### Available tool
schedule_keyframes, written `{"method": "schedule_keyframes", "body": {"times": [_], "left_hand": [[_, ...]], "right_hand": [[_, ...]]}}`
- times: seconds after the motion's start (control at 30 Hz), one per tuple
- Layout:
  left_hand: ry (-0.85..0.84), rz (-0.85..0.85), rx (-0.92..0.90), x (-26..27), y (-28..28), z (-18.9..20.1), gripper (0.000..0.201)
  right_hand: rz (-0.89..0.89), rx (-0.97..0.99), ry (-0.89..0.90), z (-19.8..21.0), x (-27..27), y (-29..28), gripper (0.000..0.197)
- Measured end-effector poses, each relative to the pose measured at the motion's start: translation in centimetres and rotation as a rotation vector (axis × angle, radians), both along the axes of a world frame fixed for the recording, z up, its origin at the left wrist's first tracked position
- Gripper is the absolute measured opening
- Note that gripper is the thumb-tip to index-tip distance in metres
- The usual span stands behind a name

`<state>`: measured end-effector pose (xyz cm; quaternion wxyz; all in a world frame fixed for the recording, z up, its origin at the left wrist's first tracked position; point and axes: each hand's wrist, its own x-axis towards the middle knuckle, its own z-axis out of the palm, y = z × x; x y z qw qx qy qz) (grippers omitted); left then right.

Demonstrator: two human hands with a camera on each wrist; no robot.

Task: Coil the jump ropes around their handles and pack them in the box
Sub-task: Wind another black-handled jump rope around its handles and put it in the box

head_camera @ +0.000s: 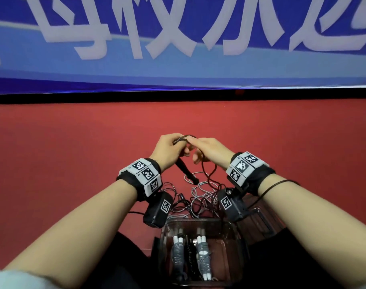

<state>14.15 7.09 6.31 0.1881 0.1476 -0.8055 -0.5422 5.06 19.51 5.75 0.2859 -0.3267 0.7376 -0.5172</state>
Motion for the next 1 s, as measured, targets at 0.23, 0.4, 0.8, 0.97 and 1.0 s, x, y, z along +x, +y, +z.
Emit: {"method": "schedule_keyframes", "body": {"times": [0.23,0.4,0.8,0.97,1.0], "left_hand": [[0.020,0.172,0.476,0.1,-1.1,0.8,0.027],[0.016,0.160,0.660,0.7,-0.9,2.5,0.019],[-0.231,0.003,0.161,1.3,-1.4,1.6,0.029],[-0.436,-0.138,0.007,1.6,-1.8,0.0,0.025],[-0.407,-0.132,0.036,1.5,-1.8,0.0,0.025]], "right_hand": [[-0.047,-0.012,0.041,0.8,-0.2,0.2,0.034],[-0.056,-0.046,0.081,0.7,-1.2,0.5,0.025],[-0.143,-0.129,-0.091,2.4,-2.1,0.6,0.029],[-0.173,-0.116,-0.120,2.9,-2.2,0.7,0.029],[-0.193,-0.120,-0.129,2.9,-2.2,0.7,0.029]]}}
